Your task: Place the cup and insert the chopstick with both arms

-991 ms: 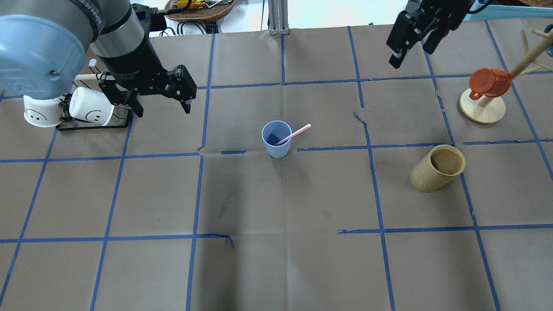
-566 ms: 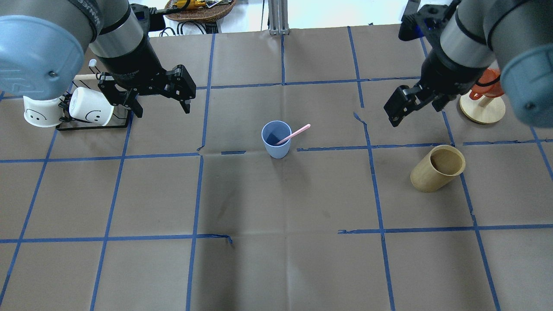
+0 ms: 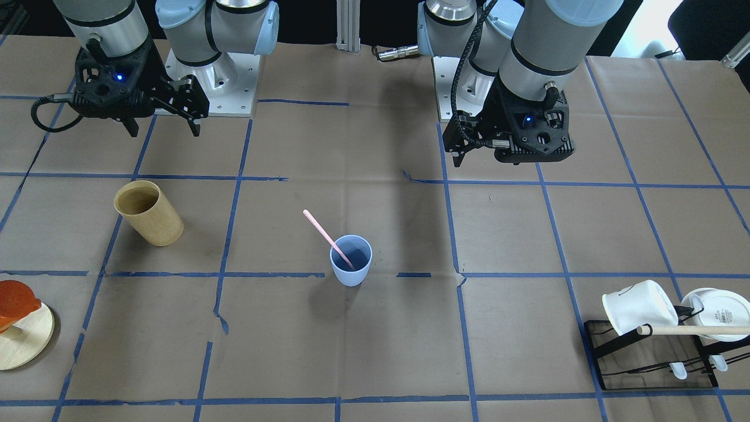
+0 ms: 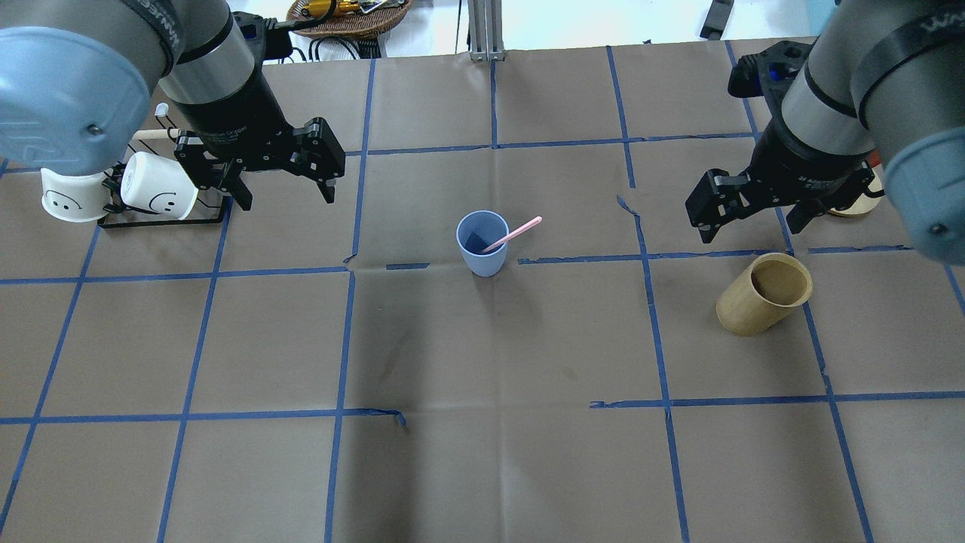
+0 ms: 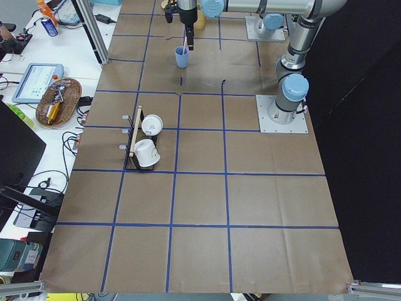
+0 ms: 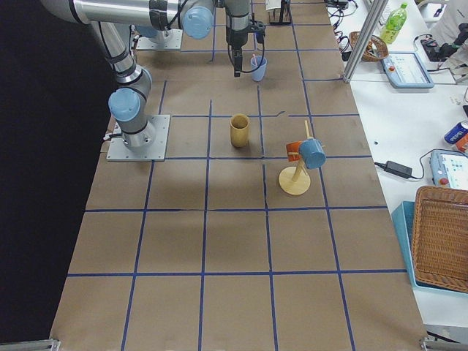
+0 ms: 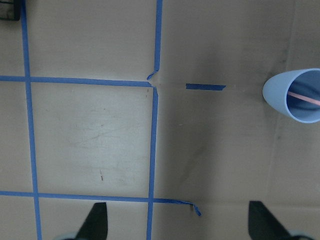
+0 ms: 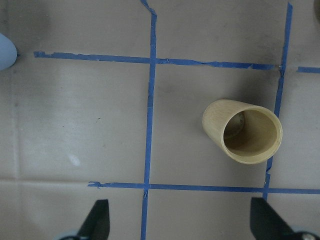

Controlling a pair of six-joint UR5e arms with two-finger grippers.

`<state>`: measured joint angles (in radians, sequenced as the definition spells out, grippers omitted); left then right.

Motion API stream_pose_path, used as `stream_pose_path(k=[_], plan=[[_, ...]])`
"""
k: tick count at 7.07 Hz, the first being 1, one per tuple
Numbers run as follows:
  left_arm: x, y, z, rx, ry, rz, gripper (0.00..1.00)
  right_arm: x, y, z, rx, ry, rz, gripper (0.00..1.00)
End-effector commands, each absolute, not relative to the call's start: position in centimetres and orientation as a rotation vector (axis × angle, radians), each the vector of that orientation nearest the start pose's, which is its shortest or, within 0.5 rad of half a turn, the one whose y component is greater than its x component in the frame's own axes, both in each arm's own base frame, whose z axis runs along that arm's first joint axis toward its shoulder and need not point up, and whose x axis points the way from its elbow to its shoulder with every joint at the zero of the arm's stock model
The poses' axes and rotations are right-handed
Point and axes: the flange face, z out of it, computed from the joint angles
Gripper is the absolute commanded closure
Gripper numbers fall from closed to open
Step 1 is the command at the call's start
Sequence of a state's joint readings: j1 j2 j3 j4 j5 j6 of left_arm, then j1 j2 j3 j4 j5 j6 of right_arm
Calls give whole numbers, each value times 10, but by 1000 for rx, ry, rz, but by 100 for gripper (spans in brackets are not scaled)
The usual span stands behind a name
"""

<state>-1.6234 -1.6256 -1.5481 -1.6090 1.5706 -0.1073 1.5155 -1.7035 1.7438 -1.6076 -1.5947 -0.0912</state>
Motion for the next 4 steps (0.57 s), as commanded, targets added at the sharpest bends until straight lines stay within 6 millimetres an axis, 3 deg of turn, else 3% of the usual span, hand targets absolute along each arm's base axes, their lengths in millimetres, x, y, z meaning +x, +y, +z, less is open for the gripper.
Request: stream_pose_path(k=[1,2,3,4], plan=[[-158,-498,463,-67,3126,148,0,109,-459,482,7,3155,59,0],[-160,-498,457,-64,3121,178,0,109,-459,481,7,3154,64,0],[-157,-483,444,-65,3096,340,0,114,-459,484,15,3111,51,0],[-158,-490,429,-64,3086,387,0,118,-458,486,91,3069,61,0]])
